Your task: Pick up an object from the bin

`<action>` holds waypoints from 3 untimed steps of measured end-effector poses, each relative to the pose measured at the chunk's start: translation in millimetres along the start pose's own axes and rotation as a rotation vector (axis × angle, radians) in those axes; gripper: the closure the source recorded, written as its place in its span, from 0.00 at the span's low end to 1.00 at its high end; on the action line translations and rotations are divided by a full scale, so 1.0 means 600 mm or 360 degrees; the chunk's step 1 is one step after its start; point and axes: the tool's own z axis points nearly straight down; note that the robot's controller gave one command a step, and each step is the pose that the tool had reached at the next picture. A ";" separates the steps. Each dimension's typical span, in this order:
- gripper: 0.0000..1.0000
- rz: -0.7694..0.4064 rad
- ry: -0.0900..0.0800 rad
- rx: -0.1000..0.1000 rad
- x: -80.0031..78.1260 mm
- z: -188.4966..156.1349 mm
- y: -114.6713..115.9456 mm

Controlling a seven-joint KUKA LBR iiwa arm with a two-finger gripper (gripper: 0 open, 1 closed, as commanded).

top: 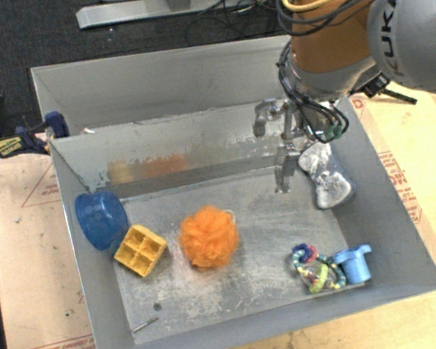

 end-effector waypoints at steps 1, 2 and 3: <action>0.00 0.0000 -0.0011 0.0000 -0.002 -0.008 0.000; 0.00 -0.0034 -0.0026 0.0003 0.008 0.054 0.025; 0.00 -0.0266 -0.0008 0.0002 0.032 0.122 0.088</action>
Offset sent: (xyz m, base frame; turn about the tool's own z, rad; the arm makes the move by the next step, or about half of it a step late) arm -0.0222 0.0484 -0.1122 -0.0627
